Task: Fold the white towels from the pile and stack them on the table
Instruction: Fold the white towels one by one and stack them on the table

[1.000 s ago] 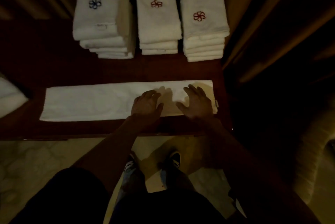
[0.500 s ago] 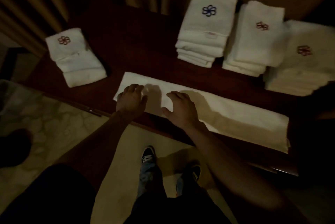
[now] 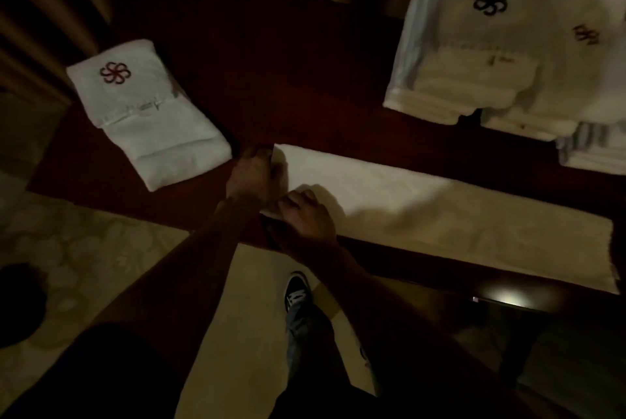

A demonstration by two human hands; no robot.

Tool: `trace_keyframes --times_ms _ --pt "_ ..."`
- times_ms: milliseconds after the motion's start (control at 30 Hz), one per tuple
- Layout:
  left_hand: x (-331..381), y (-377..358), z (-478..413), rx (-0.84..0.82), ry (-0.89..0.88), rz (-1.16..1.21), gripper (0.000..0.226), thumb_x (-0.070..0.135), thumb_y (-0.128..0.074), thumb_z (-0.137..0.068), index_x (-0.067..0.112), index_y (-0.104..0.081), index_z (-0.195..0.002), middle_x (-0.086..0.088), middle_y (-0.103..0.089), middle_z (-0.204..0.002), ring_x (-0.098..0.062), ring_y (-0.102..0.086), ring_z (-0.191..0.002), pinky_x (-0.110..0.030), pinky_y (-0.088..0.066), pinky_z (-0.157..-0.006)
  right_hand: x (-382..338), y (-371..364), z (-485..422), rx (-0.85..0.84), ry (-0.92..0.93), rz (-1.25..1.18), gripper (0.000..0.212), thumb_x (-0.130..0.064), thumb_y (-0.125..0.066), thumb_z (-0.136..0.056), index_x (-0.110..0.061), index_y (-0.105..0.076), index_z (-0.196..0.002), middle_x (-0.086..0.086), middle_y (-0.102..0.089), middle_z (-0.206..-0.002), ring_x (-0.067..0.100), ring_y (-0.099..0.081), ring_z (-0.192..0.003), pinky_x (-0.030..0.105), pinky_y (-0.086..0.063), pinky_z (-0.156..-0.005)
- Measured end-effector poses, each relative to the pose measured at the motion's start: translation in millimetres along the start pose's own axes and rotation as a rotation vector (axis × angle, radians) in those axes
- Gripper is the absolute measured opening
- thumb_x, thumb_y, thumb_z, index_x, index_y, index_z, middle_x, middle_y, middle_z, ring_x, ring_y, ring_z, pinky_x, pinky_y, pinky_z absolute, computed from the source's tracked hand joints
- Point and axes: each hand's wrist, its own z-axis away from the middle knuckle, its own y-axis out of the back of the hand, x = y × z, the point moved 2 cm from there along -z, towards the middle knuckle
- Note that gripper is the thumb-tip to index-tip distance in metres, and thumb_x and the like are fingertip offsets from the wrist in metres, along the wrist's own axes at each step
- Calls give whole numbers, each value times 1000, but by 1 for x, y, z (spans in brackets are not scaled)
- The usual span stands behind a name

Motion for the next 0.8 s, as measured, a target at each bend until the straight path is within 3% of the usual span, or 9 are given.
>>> trace_keyframes --times_ms 167,233,300,400,533,600,667,800 --pt "3 -2 -6 3 59 63 50 47 -49 -90 7 -62 -117 -16 -63 -118 -35 -59 -110 -40 -48 -92 -4 -14 -1 199 16 103 27 -36 -59 -87 -10 -66 -81 7 -63 -87 33 -57 -92 34 -43 -60" --pt "2 -2 -7 13 41 98 42 40 -57 -89 7 -64 -114 -15 -64 -116 -35 -59 -109 -38 -48 -91 0 -24 -2 208 22 93 18 -23 -59 -85 -8 -65 -77 9 -63 -86 36 -59 -91 37 -47 -60" --pt "2 0 -5 48 -11 126 27 26 -66 -88 9 -64 -109 -13 -63 -113 -34 -57 -107 -33 -44 -86 5 -33 -2 239 44 62 23 -14 -49 -91 -7 -64 -75 12 -64 -86 39 -61 -89 44 -50 -66" --pt "8 1 0 68 -62 125 22 21 -68 -88 13 -63 -108 -9 -62 -112 -31 -57 -105 -28 -38 -81 11 -32 2 250 58 70 34 -21 -44 -100 -9 -65 -75 12 -66 -89 40 -62 -86 44 -47 -67" --pt "22 8 -1 60 51 140 25 21 -65 -92 17 -63 -116 -8 -66 -117 -29 -62 -108 -35 -47 -90 11 -6 8 364 11 -18 41 -32 -42 -103 -8 -67 -79 11 -65 -87 35 -58 -82 40 -45 -61" --pt "35 13 -3 91 64 249 25 20 -66 -91 18 -64 -116 -1 -66 -117 -16 -61 -106 -22 -46 -88 15 11 7 368 -56 -101 26 -30 -55 -96 -9 -68 -87 9 -63 -88 32 -57 -82 38 -46 -63" --pt "58 19 -2 143 55 348 21 17 -68 -90 18 -66 -111 9 -65 -106 -5 -59 -97 0 -38 -75 22 31 9 350 -105 -155 16 -27 -66 -87 -11 -65 -90 8 -60 -86 30 -55 -81 37 -46 -62" --pt "119 23 5 204 28 502 16 14 -69 -87 22 -64 -99 16 -63 -92 4 -60 -81 -1 -44 -68 42 68 23 370 -179 -166 15 -26 -63 -83 -12 -64 -89 7 -60 -86 29 -58 -80 43 -51 -64"
